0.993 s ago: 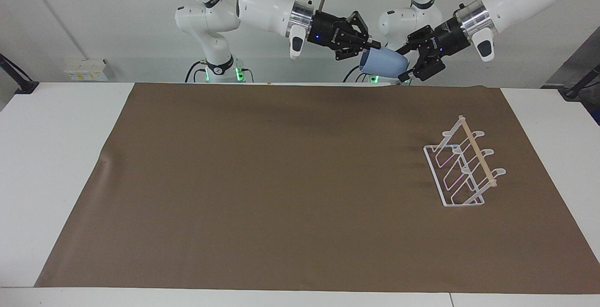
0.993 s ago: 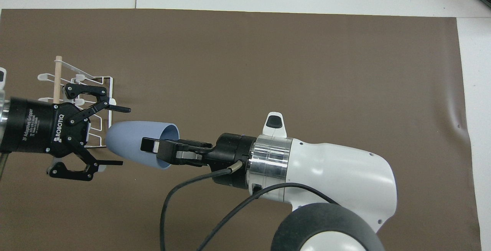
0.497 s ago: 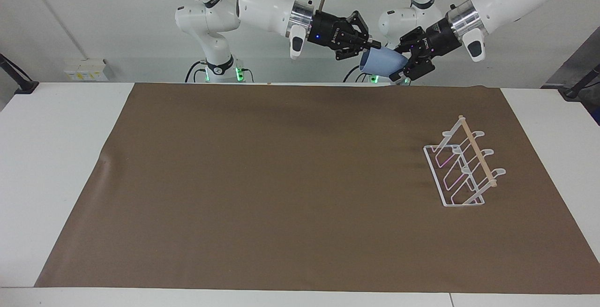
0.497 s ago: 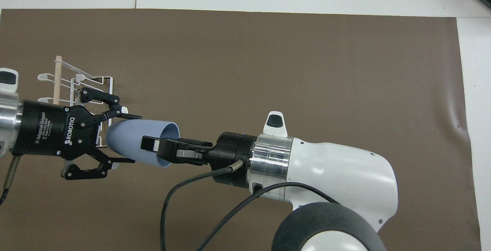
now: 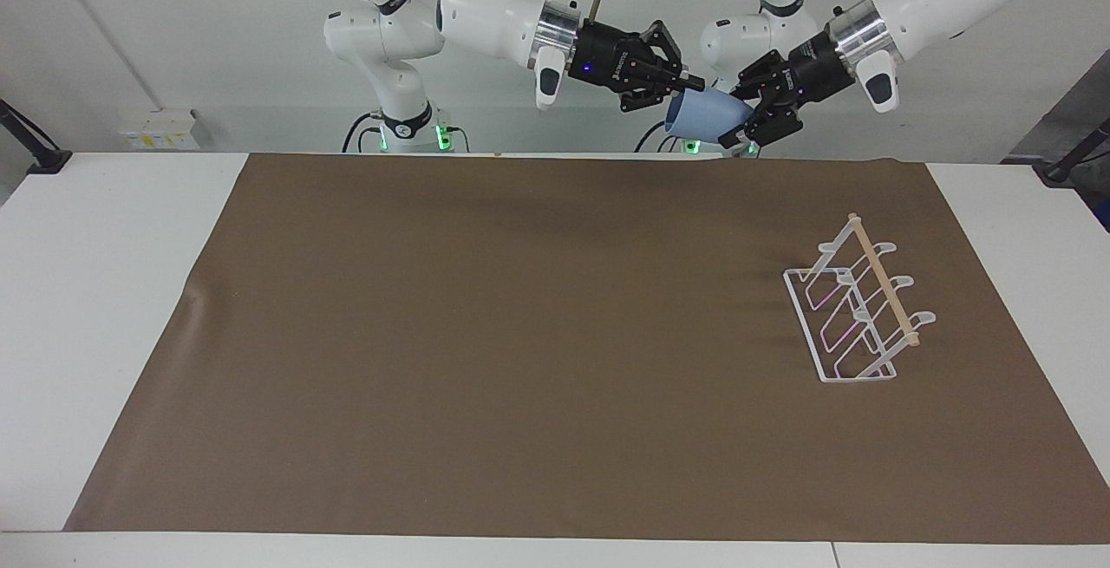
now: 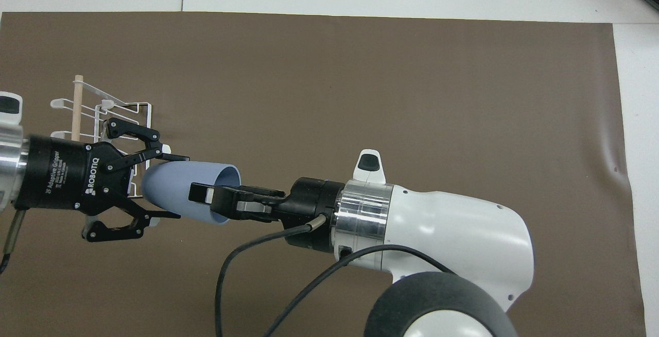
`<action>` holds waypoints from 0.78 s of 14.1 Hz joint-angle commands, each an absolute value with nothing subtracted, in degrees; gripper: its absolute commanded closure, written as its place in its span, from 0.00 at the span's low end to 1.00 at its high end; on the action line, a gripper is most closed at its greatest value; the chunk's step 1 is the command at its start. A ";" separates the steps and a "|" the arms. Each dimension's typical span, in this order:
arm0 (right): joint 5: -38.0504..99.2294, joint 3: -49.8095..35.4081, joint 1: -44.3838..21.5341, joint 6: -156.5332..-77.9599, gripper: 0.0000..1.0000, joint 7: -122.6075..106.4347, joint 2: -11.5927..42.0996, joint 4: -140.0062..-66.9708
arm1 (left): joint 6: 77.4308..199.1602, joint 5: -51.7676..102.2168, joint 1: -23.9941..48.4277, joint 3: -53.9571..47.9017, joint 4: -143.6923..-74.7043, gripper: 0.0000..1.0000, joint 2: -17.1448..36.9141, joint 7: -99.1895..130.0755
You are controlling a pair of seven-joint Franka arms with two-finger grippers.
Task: Hang cup on cup holder
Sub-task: 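Close the left gripper around the cup body held by the right gripper, then open the right gripper and pull it back while the left gripper lifts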
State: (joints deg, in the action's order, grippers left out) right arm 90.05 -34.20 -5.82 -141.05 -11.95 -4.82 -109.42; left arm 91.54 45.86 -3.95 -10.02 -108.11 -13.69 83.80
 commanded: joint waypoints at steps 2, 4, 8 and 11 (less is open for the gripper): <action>90.35 -34.63 -5.71 -142.03 0.81 -10.02 -4.39 -108.54 | 92.46 45.26 -3.78 -9.49 -109.86 1.00 -15.56 84.46; 90.35 -34.72 -5.71 -142.12 0.18 -9.67 -4.39 -108.63 | 92.46 45.18 -3.87 -9.32 -109.86 1.00 -15.56 84.29; 90.35 -34.72 -5.71 -143.17 0.00 -9.32 -4.39 -108.72 | 92.55 41.59 -4.04 -9.14 -109.69 1.00 -15.47 83.94; 90.26 -34.63 -5.71 -143.26 0.00 -9.58 -4.31 -108.55 | 93.08 34.48 -3.95 -9.23 -109.60 1.00 -15.47 81.93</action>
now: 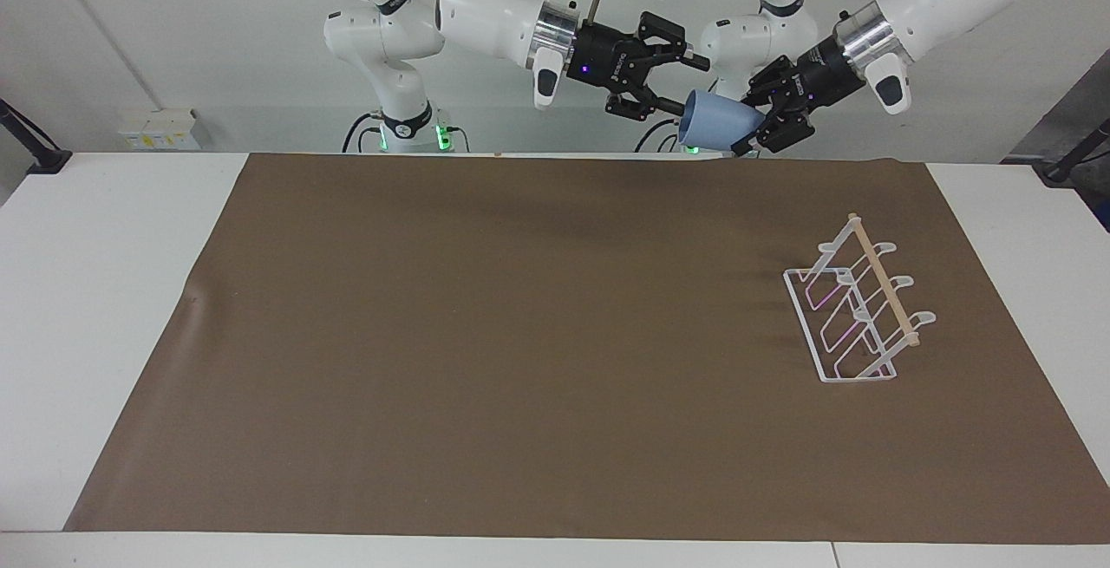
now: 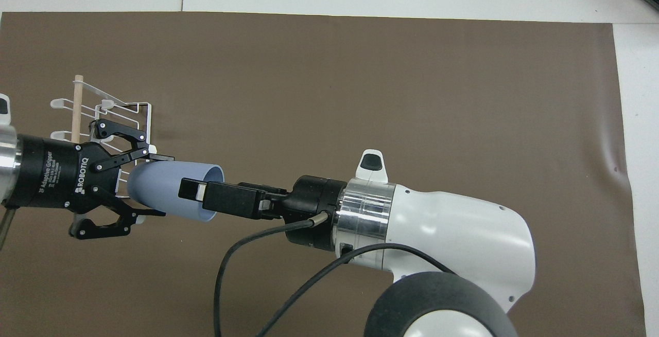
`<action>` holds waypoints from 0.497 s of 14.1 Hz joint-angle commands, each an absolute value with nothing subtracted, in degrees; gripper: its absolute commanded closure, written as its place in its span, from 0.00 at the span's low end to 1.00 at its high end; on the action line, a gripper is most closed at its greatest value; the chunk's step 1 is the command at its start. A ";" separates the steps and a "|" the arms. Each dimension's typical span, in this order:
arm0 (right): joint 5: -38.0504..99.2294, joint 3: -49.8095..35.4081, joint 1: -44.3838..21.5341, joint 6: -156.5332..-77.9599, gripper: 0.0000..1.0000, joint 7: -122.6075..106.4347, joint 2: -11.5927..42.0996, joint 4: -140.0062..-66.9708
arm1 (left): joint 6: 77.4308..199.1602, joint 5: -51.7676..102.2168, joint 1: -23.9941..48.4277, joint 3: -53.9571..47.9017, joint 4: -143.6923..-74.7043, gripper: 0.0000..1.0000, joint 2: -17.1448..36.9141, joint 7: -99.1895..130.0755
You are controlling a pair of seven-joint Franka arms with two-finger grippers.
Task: Hang cup on cup holder
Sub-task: 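Open the right gripper and pull it back while the left gripper lifts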
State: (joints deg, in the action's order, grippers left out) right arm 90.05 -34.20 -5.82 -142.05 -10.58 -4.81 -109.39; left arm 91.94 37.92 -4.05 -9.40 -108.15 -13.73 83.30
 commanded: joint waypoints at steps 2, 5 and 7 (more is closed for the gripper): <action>88.87 -34.54 -5.63 -143.26 0.00 -10.37 -3.87 -108.46 | 95.00 27.03 -3.35 -9.40 -109.60 1.00 -15.38 80.69; 73.98 -34.28 -5.36 -143.09 0.00 -12.13 -3.43 -108.46 | 101.84 19.09 -3.07 -9.49 -110.04 1.00 -14.94 80.42; 61.94 -33.93 -4.84 -142.39 0.00 -12.04 -3.25 -108.37 | 107.37 13.83 -3.34 -9.58 -110.30 1.00 -14.59 79.81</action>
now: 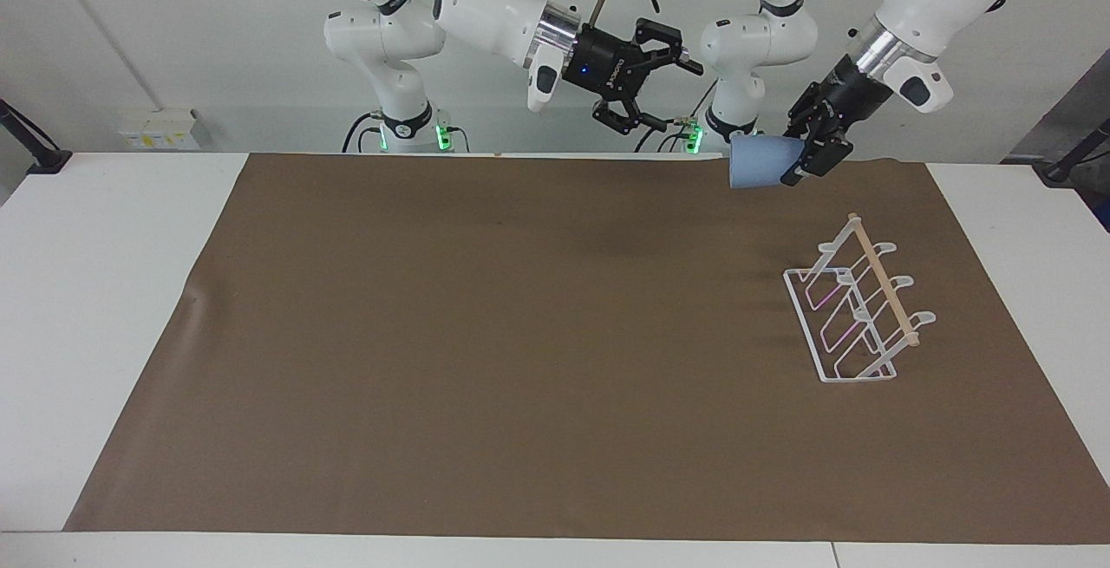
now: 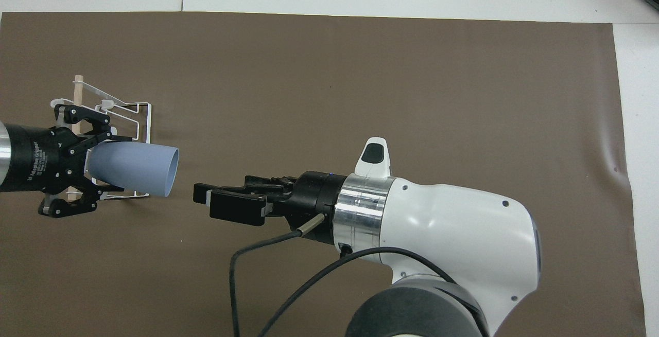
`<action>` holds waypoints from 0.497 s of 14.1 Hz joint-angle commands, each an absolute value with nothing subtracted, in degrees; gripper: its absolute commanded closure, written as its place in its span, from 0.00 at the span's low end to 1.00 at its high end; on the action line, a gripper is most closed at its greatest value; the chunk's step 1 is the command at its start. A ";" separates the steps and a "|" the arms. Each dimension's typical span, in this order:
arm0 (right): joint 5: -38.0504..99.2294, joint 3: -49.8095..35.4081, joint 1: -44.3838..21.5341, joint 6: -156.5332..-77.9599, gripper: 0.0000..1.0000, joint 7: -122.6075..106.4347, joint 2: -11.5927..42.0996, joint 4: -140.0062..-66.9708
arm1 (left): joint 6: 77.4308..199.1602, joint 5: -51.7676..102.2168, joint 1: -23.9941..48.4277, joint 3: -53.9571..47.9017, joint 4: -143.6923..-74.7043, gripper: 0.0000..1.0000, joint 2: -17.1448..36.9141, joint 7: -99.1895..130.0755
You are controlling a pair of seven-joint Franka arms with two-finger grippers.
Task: Hang cup on cup holder
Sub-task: 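Open the right gripper and pull it back while the left gripper lifts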
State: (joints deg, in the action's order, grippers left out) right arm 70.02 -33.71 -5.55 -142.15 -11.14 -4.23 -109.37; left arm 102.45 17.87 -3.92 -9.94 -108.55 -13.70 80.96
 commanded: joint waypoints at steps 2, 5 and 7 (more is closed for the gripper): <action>51.21 -33.31 -4.57 -140.73 0.00 -12.13 -3.25 -108.11 | 112.92 8.47 -2.90 -9.58 -110.65 1.00 -13.80 77.71; 33.89 -28.84 -4.57 -131.18 0.00 -12.30 -2.99 -104.44 | 119.51 1.59 -3.42 -9.58 -110.57 1.00 -12.40 68.94; 26.67 -26.29 -4.22 -122.30 0.00 -12.30 -1.94 -99.60 | 123.73 -1.47 -3.95 -9.49 -110.65 1.00 -10.82 66.27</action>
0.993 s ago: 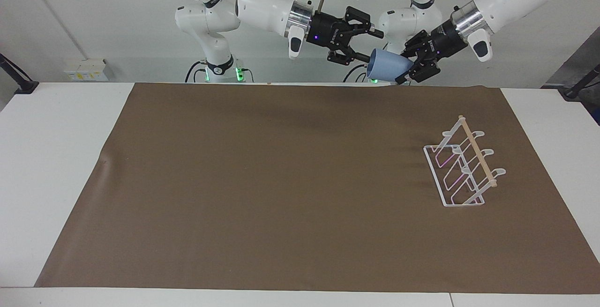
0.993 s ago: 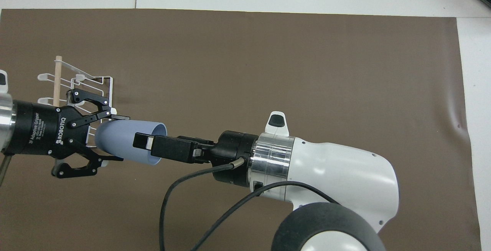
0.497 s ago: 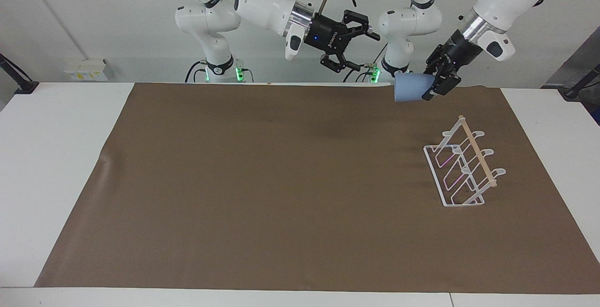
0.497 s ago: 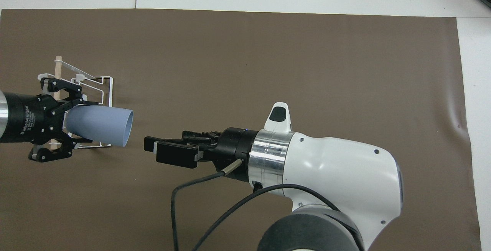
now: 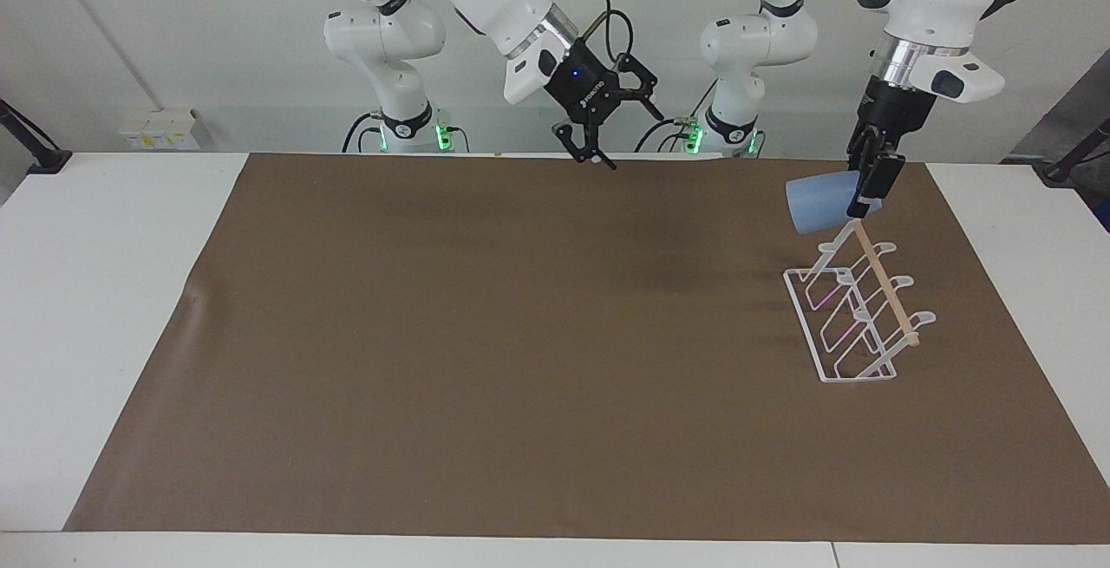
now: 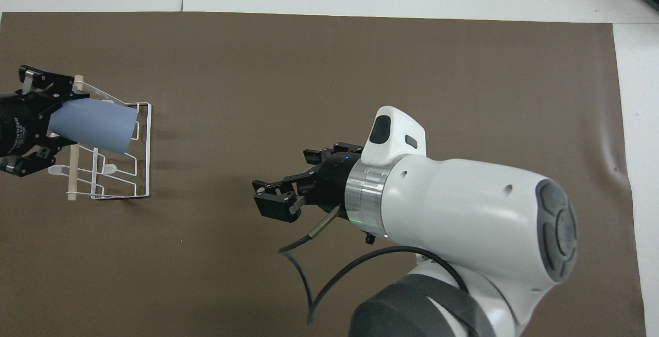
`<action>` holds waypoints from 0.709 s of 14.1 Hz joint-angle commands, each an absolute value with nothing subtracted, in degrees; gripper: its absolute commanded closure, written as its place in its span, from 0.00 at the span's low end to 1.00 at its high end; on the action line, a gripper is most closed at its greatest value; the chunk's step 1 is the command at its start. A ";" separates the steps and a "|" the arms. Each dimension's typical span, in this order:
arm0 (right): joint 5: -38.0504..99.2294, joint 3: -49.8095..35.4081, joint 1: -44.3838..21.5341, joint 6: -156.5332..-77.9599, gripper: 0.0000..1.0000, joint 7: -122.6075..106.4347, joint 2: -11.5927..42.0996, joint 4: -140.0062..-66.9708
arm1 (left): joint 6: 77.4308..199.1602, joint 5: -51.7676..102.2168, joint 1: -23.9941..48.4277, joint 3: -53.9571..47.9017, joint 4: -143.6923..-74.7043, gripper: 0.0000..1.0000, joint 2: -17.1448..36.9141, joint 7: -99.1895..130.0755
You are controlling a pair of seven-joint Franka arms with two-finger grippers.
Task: Hang cup on cup holder
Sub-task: 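Open the right gripper and pull it back while the left gripper lifts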
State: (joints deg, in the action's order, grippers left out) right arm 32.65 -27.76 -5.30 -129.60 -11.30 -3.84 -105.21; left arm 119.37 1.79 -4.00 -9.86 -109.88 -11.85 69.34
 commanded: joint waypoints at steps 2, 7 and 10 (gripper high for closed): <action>20.42 -23.48 -4.13 -114.56 0.00 -12.30 -1.58 -96.25 | 127.60 -8.75 -3.96 -9.49 -110.39 1.00 -7.67 66.36; 9.69 -17.50 -4.22 -103.03 0.00 -12.04 -1.58 -93.09 | 134.98 -18.44 -3.96 -9.32 -110.30 1.00 -3.43 66.62; 7.82 -10.84 -4.31 -98.19 0.00 -12.04 -1.58 -92.02 | 137.10 -26.09 -4.04 -9.23 -110.13 1.00 -1.67 66.62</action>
